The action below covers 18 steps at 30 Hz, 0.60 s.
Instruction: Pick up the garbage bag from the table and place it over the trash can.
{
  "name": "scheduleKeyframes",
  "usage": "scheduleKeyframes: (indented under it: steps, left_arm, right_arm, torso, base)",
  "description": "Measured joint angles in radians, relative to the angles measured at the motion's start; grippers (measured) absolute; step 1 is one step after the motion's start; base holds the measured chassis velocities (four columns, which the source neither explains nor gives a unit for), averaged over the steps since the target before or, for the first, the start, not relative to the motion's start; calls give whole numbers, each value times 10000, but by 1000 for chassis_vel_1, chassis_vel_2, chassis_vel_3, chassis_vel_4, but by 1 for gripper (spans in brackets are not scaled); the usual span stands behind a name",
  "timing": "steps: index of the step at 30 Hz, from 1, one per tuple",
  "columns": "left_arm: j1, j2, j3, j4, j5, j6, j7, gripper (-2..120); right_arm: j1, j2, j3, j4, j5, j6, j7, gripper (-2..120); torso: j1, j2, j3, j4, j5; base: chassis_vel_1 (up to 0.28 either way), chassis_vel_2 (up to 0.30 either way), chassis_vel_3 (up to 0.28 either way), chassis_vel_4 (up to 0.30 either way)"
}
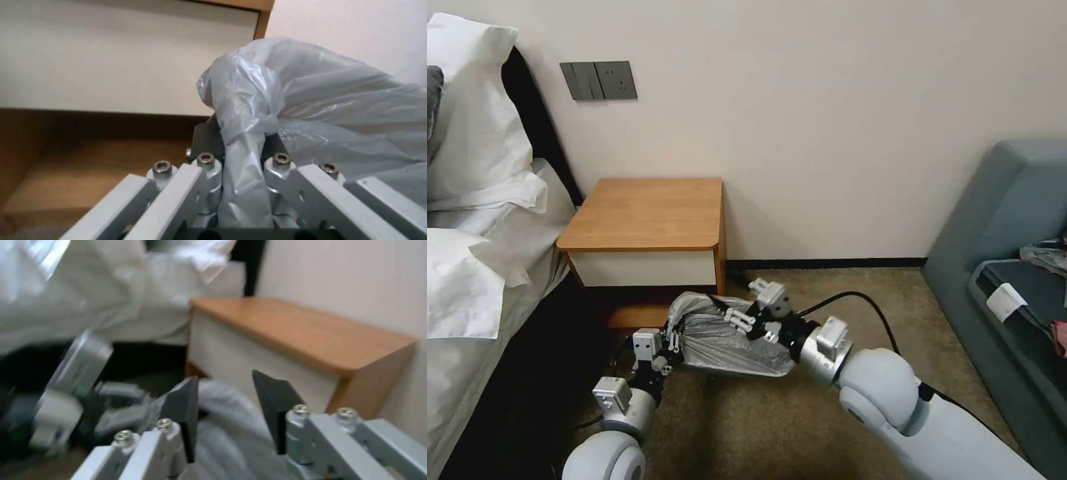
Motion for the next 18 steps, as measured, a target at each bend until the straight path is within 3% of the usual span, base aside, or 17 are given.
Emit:
scheduleKeyframes:
  steps: [2, 3, 5, 6, 8, 12, 18]
  left_arm:
    - [-8, 5, -15, 0, 69, -35, 23, 5]
    - [-29, 4, -27, 16, 195, -105, 76, 5]
    - [-29, 4, -27, 16, 195, -105, 76, 5]
    - [-45, -29, -25, 40, 381, -229, 155, 5]
    - [-51, -70, -7, 42, 523, -323, 214, 5]
    - [-55, -89, 4, 42, 693, -463, 289, 5]
    - [-32, -74, -109, 46, 700, -651, 291, 5]
  right_arm:
    - [102, -109, -131, -3, 3, -63, -52, 25]
    - [383, -330, -412, -29, 20, -257, -209, 17]
    - [383, -330, -412, -29, 20, -257, -209, 17]
    - [907, -480, -795, -207, 113, -611, -255, 7]
    - [1410, -424, -1111, -486, 146, -1029, -125, 0]
    - [1867, -186, -1340, -724, 233, -1625, 4, 0]
    - [2329, 366, -1827, -1135, 1098, -2585, 1284, 0]
  torso:
    - [0, 0, 0, 0, 0]
    - [0, 0, 0, -1, 1]
    - [0, 0, 0, -1, 1]
    - [0, 0, 0, -2, 0]
    - [0, 0, 0, 0, -1]
    - [0, 0, 0, 0, 1]
    - [0, 0, 0, 1, 0]
  base:
    - [0, 0, 0, 0]
    - [0, 0, 0, 0]
    - [0, 0, 0, 0]
    - [0, 0, 0, 0]
    - [0, 0, 0, 0]
    - [0, 0, 0, 0]
    - [0, 0, 0, 0]
